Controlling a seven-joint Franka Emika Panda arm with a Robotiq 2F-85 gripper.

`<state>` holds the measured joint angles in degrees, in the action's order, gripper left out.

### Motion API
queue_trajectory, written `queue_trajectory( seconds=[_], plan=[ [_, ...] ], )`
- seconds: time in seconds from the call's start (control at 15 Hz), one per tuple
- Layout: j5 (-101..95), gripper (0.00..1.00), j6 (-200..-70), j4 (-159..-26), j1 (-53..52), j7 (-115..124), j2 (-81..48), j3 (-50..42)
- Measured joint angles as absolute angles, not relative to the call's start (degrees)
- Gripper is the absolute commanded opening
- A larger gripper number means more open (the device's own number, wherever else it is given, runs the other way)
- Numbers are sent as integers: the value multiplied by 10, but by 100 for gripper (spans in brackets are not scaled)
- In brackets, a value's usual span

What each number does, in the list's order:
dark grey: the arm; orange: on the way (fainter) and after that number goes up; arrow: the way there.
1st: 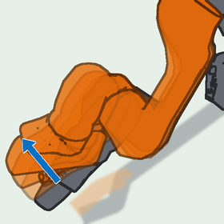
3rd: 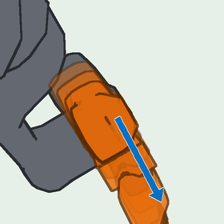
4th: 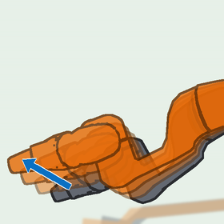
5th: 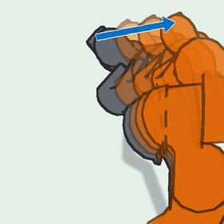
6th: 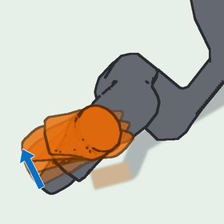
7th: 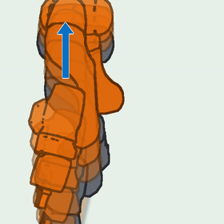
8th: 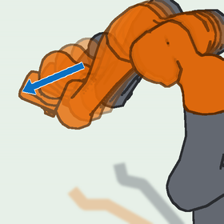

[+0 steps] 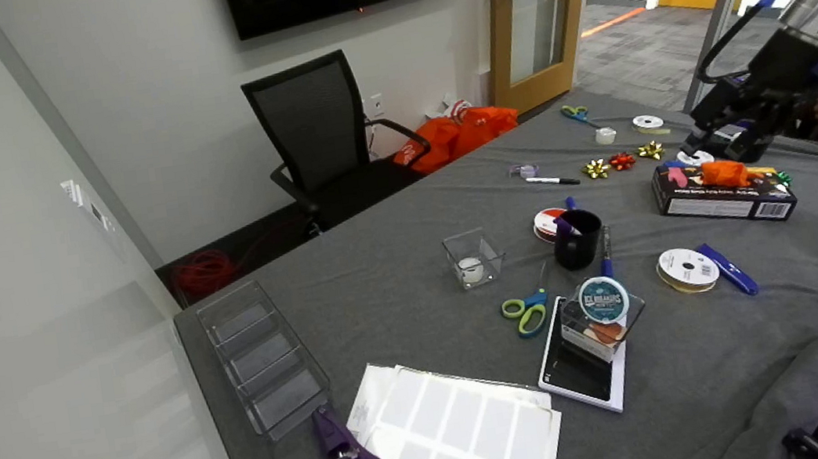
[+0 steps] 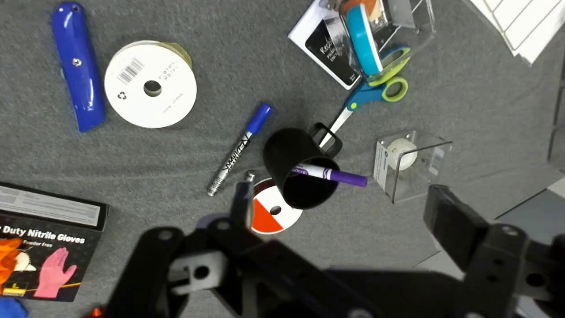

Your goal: Put the black mug on top of the white disc.

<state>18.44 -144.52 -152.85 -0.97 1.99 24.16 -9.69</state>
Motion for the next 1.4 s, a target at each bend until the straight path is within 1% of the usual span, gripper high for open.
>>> queue_trajectory(
  seconds=[0.53,0.8,0.93,1.13,1.27,1.4],
  plan=[
    [217,100,-1617,-1462,-1,260,64,-51],
    [142,100,-1676,-1434,10,400,-29,-53],
    [50,100,-1689,-1419,8,498,-71,-74],
    [-70,100,-1684,-1386,-20,632,-121,-128],
    [-85,100,-1672,-1366,-36,667,-139,-139],
    [-62,100,-1655,-1354,-43,665,-145,-126]
  ],
)
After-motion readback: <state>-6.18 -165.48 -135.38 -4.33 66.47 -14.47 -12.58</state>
